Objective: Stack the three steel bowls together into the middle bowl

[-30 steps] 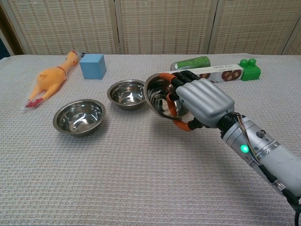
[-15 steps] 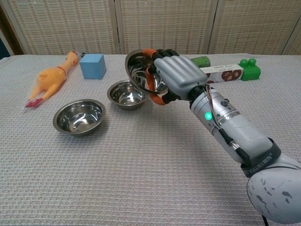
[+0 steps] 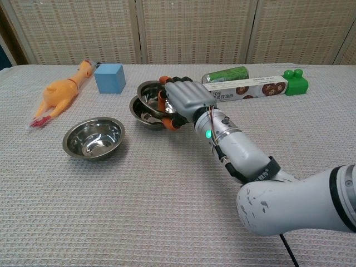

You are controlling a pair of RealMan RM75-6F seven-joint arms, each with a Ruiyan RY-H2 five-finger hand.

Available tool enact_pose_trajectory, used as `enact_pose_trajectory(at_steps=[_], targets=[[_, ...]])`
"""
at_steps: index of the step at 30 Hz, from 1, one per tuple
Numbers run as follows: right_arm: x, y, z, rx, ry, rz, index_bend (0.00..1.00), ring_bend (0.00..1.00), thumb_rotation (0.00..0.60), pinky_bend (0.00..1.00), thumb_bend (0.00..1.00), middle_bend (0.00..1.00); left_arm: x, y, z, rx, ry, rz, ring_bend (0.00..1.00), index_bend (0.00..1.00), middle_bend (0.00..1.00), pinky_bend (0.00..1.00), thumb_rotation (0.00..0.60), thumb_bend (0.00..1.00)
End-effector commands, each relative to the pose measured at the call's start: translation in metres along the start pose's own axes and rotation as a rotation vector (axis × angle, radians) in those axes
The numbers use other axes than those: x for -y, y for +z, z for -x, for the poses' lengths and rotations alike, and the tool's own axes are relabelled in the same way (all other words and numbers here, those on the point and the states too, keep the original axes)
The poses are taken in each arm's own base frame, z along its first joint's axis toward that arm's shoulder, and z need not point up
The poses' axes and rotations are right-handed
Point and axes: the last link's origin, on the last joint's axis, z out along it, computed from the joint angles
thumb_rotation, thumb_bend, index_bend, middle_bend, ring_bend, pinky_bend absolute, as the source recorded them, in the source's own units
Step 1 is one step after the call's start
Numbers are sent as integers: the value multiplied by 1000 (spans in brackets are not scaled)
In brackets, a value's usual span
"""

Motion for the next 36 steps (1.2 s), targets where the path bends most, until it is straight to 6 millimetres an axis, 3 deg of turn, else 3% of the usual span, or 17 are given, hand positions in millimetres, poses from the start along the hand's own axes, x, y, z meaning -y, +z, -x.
enact_pose_trajectory(at_steps=[1, 3, 5, 12, 13, 15, 17, 20, 24, 29, 36], targets=[[4, 0, 1, 1, 21, -11, 297, 0, 600, 0, 348, 30, 0, 0, -1, -6, 1, -2, 0, 0, 0, 114, 600, 354], [3, -2, 1, -10, 0, -17, 107, 0, 600, 0, 305, 14, 0, 0, -1, -9, 4, -1, 0, 0, 0, 114, 600, 354], [2, -3, 1, -18, -13, -20, 14, 0, 600, 0, 266, 1, 0, 0, 0, -7, 7, 1, 0, 0, 0, 113, 600, 354], [-8, -15, -12, -88, -24, -54, 0, 0, 600, 0, 212, 0, -4, -1, 0, -21, 13, 19, 1, 0, 0, 139, 600, 355], [-30, -31, -27, -174, -47, -46, 0, 0, 600, 0, 207, 0, -9, -2, 0, -36, 16, 45, 7, 0, 1, 155, 600, 356], [-69, -83, -52, -239, -51, -64, 0, 0, 600, 0, 197, 0, -16, -6, 3, -57, 25, 78, 83, 1, 53, 234, 600, 363], [-95, -122, -73, -217, -61, -41, 0, 0, 600, 0, 196, 0, -24, -9, 11, -48, 45, 106, 296, 24, 233, 428, 600, 371], [-134, -187, -110, -147, -52, 29, 0, 0, 600, 0, 196, 0, -43, -11, 35, 31, 70, 162, 541, 42, 437, 673, 600, 373], [-178, -259, -147, -102, -49, 143, 0, 0, 600, 0, 196, 0, -75, -4, 75, 138, 144, 227, 681, 54, 582, 816, 600, 374], [-206, -307, -158, -115, -53, 209, 0, 0, 600, 0, 196, 0, -113, 15, 116, 200, 222, 282, 867, 55, 805, 970, 600, 375], [-224, -334, -162, -133, -60, 249, 0, 0, 600, 0, 194, 0, -159, 56, 144, 109, 257, 316, 997, 63, 972, 1000, 600, 375]])
